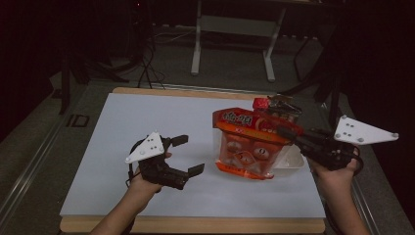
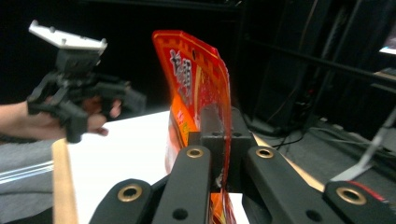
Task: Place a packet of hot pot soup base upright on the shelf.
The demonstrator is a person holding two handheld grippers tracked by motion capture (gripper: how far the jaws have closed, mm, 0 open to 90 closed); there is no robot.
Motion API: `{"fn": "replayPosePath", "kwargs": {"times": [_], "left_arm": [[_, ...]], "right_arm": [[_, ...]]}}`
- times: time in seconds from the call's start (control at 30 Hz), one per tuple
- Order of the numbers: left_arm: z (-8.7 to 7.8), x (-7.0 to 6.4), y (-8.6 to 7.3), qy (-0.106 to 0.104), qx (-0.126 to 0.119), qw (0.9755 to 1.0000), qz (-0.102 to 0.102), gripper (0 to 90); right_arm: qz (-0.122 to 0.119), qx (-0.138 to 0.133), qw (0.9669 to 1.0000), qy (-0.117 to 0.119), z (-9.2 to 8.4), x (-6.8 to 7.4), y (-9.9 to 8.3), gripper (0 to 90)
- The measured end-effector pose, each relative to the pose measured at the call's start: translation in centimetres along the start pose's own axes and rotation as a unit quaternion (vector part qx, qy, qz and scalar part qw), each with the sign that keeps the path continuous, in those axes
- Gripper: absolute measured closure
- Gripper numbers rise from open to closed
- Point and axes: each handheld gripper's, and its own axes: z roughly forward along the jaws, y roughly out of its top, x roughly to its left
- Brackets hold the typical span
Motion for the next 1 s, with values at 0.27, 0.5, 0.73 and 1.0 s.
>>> {"fn": "replayPosePath", "kwargs": {"times": [0.27, 0.5, 0.73, 1.0], "left_arm": [[-2.0, 0.9, -2.7, 0.019, 0.016, 0.9995, -0.017, 4.5], [-3.3, 0.8, -4.6, 0.027, 0.026, 0.9993, -0.009, 3.5], [-4.4, 1.1, -6.3, 0.042, 0.029, 0.9984, -0.024, 3.5], [-4.9, 1.2, -8.0, 0.046, 0.026, 0.9975, -0.047, 3.5]], "right_arm": [[-0.006, -0.014, 0.9991, -0.039, -1.6, -1.8, 1.3, 90.0], [0.003, -0.015, 0.9969, -0.077, -3.4, -4.8, 1.3, 90.0], [0.016, -0.011, 0.9954, -0.094, -4.0, -6.8, 0.1, 90.0], [0.037, -0.005, 0.9948, -0.094, -3.8, -8.5, -1.5, 90.0]]}}
